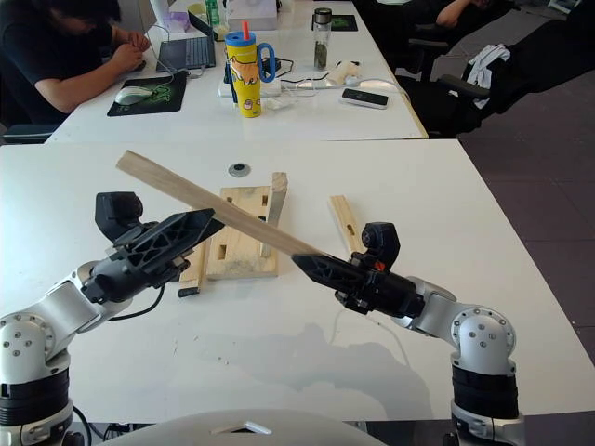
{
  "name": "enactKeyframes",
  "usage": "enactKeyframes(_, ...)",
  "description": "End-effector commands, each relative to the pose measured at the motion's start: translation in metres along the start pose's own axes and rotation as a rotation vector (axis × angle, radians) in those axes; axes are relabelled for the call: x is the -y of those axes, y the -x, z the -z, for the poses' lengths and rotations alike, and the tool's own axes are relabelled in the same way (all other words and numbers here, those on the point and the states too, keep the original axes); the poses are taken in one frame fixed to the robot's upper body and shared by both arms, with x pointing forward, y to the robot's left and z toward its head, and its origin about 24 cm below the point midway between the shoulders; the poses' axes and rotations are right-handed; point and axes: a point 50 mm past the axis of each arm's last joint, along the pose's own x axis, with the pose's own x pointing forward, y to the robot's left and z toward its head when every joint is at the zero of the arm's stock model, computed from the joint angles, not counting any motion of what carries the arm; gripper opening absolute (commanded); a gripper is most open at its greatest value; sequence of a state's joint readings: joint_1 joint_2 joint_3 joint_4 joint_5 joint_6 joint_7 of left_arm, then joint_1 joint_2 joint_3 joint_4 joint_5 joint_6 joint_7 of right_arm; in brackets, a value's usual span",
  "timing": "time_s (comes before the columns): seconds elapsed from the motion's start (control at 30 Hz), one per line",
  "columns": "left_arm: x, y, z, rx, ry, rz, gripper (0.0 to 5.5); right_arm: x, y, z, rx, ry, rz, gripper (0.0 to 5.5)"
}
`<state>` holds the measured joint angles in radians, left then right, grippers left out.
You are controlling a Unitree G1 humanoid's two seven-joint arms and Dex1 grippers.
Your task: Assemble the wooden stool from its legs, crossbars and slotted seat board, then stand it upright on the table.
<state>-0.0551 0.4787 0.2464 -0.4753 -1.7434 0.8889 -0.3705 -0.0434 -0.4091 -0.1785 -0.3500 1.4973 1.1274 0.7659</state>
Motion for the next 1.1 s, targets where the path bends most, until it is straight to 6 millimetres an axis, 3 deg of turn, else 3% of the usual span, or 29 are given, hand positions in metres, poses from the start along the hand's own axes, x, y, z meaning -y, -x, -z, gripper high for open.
enactKeyframes(0.03,-0.004,-0.002,-0.006,-0.002,-0.013,-0.028,5.27,-0.001,0.0,0.001,-0.016,0.009,-0.015,2.06)
enactKeyframes(0.17,-0.005,-0.002,-0.006,-0.008,0.004,-0.032,4.88,0.0,0.001,0.0,-0.024,0.023,-0.008,2.06)
enactKeyframes(0.43,-0.011,0.003,-0.01,-0.01,-0.001,-0.059,3.58,0.003,0.003,-0.007,0.012,0.04,-0.005,2.06)
enactKeyframes(0.77,-0.014,0.002,-0.016,0.002,-0.011,-0.053,2.13,0.005,0.006,0.0,-0.005,0.022,0.003,2.06)
enactKeyframes(1.03,-0.019,0.006,-0.017,0.001,-0.02,-0.079,2.03,0.013,0.012,0.005,-0.022,-0.026,0.052,2.06)
enactKeyframes(1.1,-0.02,0.009,-0.019,-0.004,-0.031,-0.094,2.03,0.013,0.016,0.004,-0.026,-0.024,0.066,2.58)
